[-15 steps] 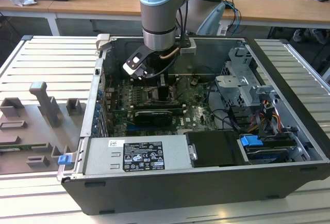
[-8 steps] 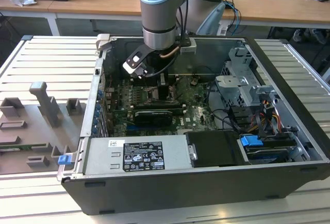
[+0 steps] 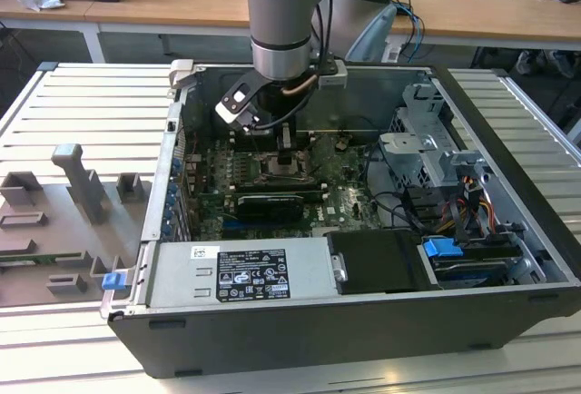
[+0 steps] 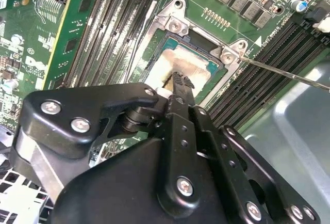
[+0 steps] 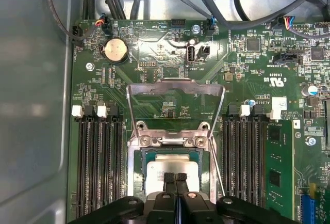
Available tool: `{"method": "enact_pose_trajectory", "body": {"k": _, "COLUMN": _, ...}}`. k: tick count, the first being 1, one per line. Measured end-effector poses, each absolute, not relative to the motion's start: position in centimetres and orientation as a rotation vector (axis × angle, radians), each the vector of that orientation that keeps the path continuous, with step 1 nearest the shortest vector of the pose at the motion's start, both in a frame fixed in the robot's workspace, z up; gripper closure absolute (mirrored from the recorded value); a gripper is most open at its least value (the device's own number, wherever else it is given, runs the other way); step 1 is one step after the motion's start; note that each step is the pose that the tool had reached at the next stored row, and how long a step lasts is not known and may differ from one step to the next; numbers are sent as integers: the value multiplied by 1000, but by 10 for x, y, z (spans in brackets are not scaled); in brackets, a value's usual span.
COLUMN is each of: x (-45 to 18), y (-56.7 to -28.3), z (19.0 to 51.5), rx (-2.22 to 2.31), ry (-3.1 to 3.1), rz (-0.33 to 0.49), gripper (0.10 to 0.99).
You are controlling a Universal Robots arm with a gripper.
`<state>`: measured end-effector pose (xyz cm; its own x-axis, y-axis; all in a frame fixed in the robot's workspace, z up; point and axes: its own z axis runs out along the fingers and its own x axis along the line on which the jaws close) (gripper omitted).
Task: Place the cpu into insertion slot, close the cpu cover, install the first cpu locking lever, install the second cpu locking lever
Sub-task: 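Place the cpu into insertion slot, then close the cpu cover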
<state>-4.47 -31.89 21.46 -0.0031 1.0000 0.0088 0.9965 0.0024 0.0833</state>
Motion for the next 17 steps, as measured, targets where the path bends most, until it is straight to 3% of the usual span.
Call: {"method": "enact_pose_trajectory", "body": {"k": 17, "x": -40, "y": -319, "z": 227, "rx": 2185, "ry": 2191, "rz": 93, "gripper": 980}}
